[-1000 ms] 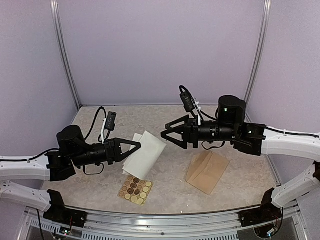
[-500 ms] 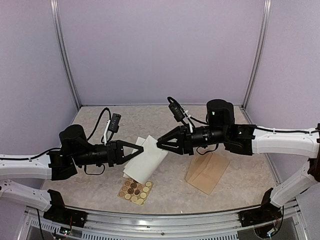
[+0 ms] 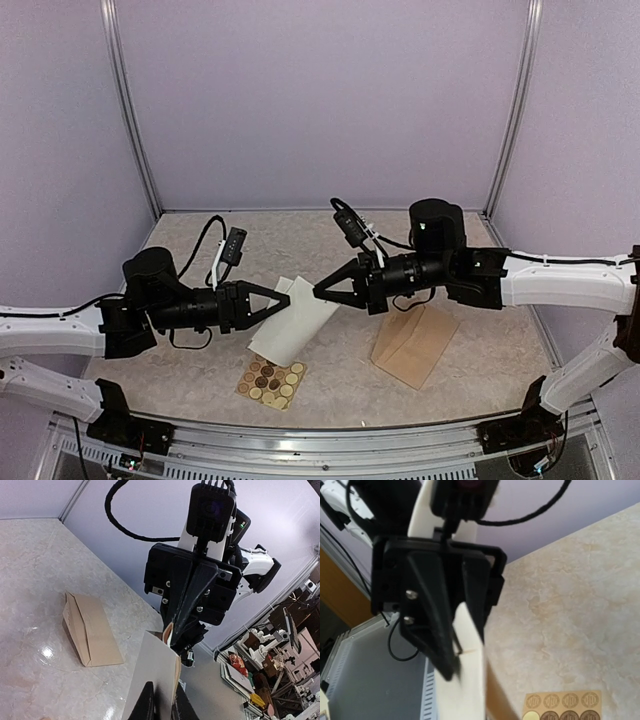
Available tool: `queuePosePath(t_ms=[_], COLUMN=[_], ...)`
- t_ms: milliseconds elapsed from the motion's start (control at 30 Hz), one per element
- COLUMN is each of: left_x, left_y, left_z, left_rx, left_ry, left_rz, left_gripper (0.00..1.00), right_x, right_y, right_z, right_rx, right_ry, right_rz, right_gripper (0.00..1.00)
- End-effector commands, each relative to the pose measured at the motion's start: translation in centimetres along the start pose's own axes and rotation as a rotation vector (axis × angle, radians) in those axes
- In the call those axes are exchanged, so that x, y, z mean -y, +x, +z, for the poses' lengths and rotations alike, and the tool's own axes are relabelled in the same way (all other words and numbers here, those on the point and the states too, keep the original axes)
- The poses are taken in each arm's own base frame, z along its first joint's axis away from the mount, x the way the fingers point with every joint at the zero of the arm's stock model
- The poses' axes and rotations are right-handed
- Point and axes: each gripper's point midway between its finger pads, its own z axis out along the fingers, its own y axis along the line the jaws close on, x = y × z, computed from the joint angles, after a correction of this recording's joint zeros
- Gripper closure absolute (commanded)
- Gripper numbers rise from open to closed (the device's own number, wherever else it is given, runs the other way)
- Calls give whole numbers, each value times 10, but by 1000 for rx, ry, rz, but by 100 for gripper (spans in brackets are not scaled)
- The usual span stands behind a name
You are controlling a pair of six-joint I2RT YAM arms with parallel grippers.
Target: Place the letter into the envelope and seal it
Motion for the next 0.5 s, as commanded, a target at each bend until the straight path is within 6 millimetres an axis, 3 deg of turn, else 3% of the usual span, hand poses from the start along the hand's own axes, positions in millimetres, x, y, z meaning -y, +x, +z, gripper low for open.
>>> queuePosePath(t_ms=[0,100,467], left_x=[8,7,5], left_y=[-13,-15,-13], left_z=[0,-3,-2], left_rx=[28,41,32], left_ry=[2,-6,-11], left_rz=[31,31,18], left_gripper=[85,81,87], right_x=[5,6,2], right_y=[-10,-10,-5], right_z=[-2,-3,2], right_rx=[19,19,-10], right_ry=[44,57,14], right_rz=[-15,-11,-12], right_gripper=[100,100,100])
